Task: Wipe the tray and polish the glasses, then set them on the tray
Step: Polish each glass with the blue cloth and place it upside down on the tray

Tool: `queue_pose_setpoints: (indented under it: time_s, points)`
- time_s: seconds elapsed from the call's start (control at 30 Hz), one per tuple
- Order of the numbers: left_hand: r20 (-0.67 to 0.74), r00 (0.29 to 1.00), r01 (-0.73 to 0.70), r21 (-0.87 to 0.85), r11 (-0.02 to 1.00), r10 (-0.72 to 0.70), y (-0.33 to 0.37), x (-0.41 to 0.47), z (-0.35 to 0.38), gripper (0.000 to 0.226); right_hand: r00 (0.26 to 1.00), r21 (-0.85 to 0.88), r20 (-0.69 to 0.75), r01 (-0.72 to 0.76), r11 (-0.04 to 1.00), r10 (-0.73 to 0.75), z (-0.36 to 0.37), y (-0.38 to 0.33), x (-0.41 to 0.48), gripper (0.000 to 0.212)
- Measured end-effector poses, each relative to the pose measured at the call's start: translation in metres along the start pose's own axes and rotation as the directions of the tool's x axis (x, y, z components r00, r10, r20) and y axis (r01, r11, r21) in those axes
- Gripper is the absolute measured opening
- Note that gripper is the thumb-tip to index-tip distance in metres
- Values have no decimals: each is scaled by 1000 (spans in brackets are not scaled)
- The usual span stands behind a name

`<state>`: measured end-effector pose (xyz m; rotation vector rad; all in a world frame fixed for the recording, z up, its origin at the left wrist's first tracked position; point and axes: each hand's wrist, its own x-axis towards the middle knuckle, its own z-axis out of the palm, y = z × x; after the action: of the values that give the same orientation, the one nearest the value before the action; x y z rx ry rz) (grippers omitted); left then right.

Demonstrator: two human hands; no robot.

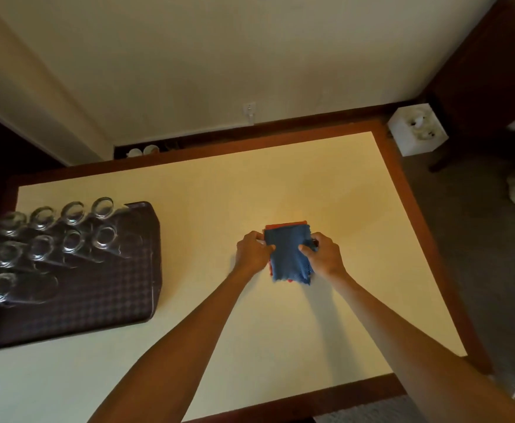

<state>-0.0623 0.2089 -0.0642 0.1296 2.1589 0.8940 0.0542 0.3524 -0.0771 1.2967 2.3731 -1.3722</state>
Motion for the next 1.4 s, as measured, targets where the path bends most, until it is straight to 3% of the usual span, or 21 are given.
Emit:
queue_pose_setpoints:
  time_s: [0.2,0.3,0.37,0.43,0.57,0.67,0.8,1.03,1.17,1.3,1.4]
  points:
    - [-84,996,-29,85,996,36,7,0,15,40,996,-38,-71,51,998,-54,-1,7,8,12]
    - [-103,995,11,65,998,-5,14,0,24,41,998,29,-53,-25,999,26,1,3,12,32]
    - [-106,993,62,26,998,-59,18,1,27,33,991,124,-36,-123,985,129,1,1,15,43]
    - [-81,991,101,-35,994,-103,19,6,30,18,979,166,5,-202,965,204,2,3,20,30]
    - [-2,973,220,-262,940,-229,13,14,28,22,967,291,67,-254,923,245,4,-2,22,29]
    - [64,976,216,-414,884,-209,4,12,17,12,974,371,114,-224,901,195,8,-13,16,13]
    - [125,980,199,-525,828,-156,-12,5,-23,27,967,428,244,-180,885,79,22,-40,4,14]
    - [191,977,200,-689,697,-92,-56,-17,-105,27,836,595,545,-331,733,-65,61,-95,-4,33]
    - [119,985,173,-722,670,-126,-80,-19,-136,35,832,598,548,-324,734,-79,89,-120,-9,34]
    - [48,992,114,-759,641,-120,-91,-8,-151,51,865,596,497,-287,750,-64,111,-133,-11,17]
    - [0,994,86,-642,762,-112,-92,-1,-152,53,898,522,440,-248,816,-8,123,-132,-7,10]
